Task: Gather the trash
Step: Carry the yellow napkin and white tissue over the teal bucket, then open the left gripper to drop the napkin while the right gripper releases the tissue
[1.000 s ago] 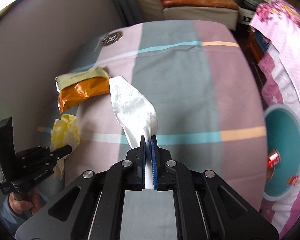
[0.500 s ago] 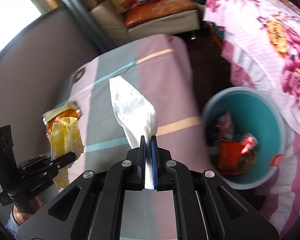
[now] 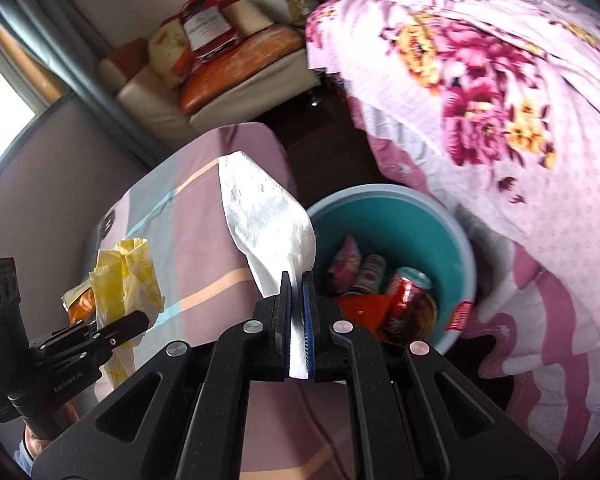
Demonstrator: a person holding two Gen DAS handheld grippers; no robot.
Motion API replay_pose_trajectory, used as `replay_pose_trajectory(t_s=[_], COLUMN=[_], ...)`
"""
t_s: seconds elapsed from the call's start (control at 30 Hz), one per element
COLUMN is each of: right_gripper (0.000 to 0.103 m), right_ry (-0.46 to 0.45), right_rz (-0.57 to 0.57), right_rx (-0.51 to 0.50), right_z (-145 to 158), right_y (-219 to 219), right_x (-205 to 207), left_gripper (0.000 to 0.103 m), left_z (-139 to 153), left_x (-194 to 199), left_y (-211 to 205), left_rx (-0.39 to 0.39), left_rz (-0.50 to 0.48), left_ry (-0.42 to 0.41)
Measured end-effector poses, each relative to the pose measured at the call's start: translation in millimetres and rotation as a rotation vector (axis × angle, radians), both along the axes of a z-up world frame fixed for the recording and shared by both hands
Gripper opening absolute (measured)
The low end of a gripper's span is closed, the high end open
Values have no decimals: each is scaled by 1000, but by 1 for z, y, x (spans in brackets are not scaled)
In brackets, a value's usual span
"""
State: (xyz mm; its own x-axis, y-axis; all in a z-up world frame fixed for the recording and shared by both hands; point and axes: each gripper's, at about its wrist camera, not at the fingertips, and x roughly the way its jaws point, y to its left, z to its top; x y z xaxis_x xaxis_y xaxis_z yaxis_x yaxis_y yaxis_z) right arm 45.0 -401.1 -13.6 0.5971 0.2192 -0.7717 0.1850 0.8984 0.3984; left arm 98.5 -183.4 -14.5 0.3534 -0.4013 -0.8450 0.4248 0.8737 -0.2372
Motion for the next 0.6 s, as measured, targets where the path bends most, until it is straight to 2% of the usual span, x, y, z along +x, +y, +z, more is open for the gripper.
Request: replay_pose_trajectory(t_s=[0.27,0.6], right_gripper=[5,5], right_ry=[-1,18], right_rz=[-69,-104], right_rx=[-2,-5], right_z=[-3,-10], right_y=[-37,-52], right_x=[-10,-5], left_gripper=[15,15], left_z=[-9,-27], left_x=[8,26], left_y=[-44,-65], left_rx=[5,-3], left_rz=[-55,-67], left_ry=[22,70])
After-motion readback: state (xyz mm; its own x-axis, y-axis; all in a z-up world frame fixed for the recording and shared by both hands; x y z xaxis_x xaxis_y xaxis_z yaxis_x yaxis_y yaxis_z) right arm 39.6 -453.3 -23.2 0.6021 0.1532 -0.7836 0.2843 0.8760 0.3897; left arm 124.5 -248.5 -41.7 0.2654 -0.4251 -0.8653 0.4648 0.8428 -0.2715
